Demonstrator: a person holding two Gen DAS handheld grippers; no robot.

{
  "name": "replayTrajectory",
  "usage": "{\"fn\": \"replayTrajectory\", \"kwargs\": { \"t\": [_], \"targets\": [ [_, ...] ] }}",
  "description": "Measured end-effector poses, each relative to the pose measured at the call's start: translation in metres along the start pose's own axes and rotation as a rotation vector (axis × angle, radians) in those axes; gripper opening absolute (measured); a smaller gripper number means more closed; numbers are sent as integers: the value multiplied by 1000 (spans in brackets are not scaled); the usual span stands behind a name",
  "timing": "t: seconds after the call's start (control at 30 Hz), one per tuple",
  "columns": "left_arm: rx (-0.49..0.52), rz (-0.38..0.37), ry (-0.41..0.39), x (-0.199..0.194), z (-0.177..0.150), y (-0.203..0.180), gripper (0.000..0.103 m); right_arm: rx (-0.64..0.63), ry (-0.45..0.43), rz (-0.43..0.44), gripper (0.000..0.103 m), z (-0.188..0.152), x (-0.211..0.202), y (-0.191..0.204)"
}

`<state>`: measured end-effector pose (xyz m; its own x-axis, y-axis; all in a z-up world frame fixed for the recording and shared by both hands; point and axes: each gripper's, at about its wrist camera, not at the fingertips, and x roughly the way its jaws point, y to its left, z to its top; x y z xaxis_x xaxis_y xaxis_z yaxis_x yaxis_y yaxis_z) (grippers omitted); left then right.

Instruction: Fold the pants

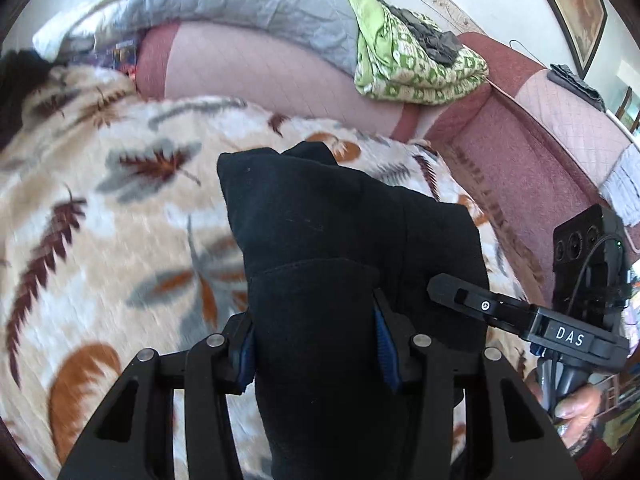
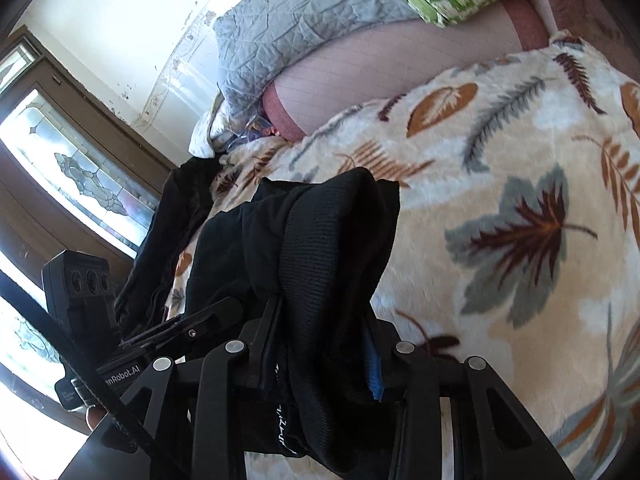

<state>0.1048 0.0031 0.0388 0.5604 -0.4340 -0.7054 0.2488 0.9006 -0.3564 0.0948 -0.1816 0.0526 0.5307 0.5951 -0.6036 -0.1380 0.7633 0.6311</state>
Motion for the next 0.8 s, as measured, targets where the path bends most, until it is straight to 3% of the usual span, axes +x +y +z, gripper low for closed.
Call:
{"fn": "replayTrajectory", "kwargs": {
  "t": [0.27, 0.5, 0.8],
  "targets": [
    [-26, 46, -35, 32, 45, 16, 47, -32, -42, -36, 38, 44, 29, 9],
    [-15, 90, -39, 70, 73, 27, 47, 2, -69, -58, 38, 79, 68, -10],
    [-59, 83, 33, 130, 82, 59, 47, 62, -50, -93, 37, 98, 113, -50]
  ]
}}
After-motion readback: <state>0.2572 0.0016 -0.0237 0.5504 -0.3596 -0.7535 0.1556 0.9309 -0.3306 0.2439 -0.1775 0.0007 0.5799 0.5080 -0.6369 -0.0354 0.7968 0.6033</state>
